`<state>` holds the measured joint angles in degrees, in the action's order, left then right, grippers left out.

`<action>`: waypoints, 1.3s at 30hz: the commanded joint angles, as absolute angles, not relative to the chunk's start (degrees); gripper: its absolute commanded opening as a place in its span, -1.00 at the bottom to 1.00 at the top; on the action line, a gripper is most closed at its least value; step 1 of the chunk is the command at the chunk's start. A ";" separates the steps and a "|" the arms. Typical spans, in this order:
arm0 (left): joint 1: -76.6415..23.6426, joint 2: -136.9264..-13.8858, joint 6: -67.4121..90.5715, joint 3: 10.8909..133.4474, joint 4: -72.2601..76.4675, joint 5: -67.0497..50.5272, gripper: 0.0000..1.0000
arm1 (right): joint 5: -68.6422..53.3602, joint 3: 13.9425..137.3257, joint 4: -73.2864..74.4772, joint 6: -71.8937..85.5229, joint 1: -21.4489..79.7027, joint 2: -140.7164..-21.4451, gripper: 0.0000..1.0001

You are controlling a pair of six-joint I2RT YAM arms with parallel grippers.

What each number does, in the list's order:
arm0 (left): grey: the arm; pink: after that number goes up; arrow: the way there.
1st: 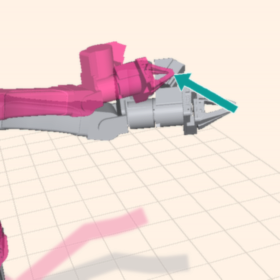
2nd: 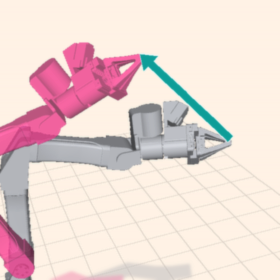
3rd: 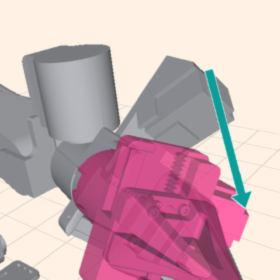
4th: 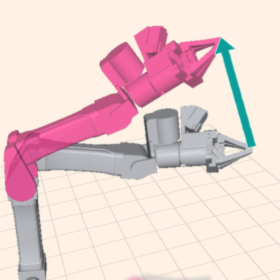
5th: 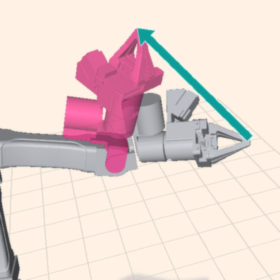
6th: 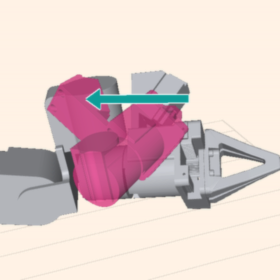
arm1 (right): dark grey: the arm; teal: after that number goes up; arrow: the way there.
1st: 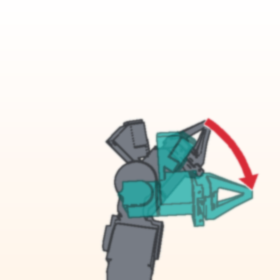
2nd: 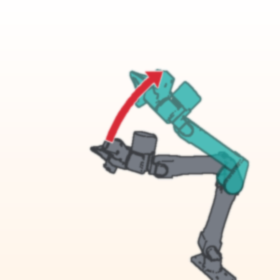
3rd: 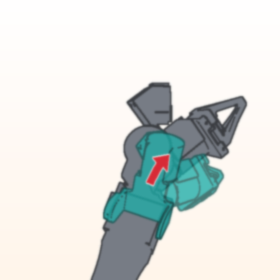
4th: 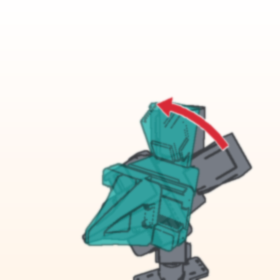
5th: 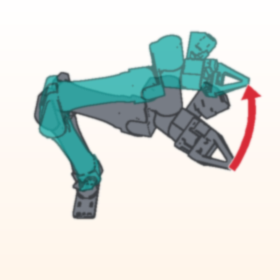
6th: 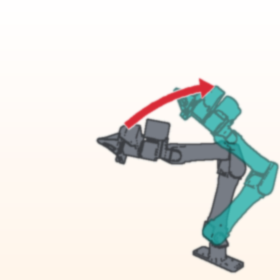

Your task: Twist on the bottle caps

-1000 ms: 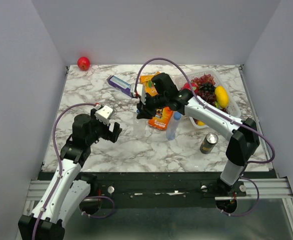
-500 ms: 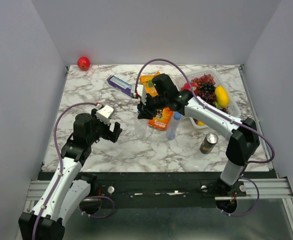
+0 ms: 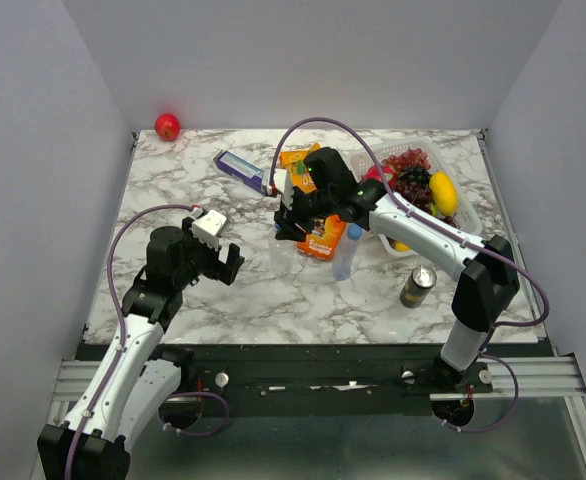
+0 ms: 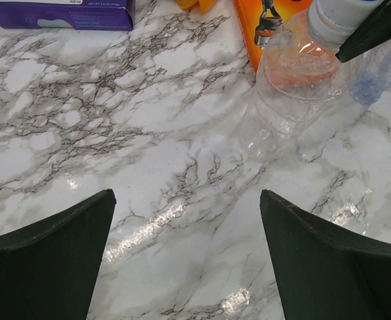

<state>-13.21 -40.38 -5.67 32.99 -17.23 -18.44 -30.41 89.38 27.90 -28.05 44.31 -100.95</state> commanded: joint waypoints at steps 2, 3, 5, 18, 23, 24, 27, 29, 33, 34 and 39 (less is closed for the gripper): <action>-12.83 -40.52 -4.75 32.52 -16.35 -19.16 0.97 | -29.79 90.00 27.07 -28.04 44.74 -101.07 0.19; -12.83 -40.60 -4.66 32.52 -16.17 -19.42 0.97 | -30.06 90.09 27.42 -27.95 44.74 -100.90 0.22; -12.75 -40.69 -4.66 32.43 -16.08 -19.77 0.97 | -31.02 90.88 28.03 -27.86 44.74 -100.29 0.33; -11.87 -41.48 -1.67 31.20 -12.05 -20.74 0.97 | -29.89 98.43 37.96 -23.12 44.65 -93.79 0.99; -11.34 -42.19 -0.53 31.38 -10.72 -19.95 0.97 | -21.65 101.24 38.41 -18.38 44.65 -91.93 0.99; -11.25 -42.27 -0.61 31.55 -10.11 -19.52 0.97 | -18.58 102.21 39.10 -14.98 44.65 -91.93 0.99; -11.08 -42.89 -0.18 32.17 -8.80 -18.64 0.97 | -7.14 104.85 40.25 -11.87 44.65 -92.20 0.99; -10.81 -43.24 -0.26 32.61 -7.92 -18.81 0.97 | -1.07 102.76 39.47 -12.04 44.74 -90.27 0.99; -9.93 -43.86 -0.35 33.22 -5.28 -18.90 0.97 | 6.05 97.21 36.91 -13.18 44.65 -86.05 0.99; -9.67 -44.38 -0.35 33.74 -5.10 -19.07 0.97 | 7.72 96.69 37.00 -13.01 44.65 -85.35 0.99; -8.44 -45.79 -0.26 35.51 -3.70 -19.07 0.97 | 12.12 89.50 34.90 -14.14 44.65 -78.33 0.99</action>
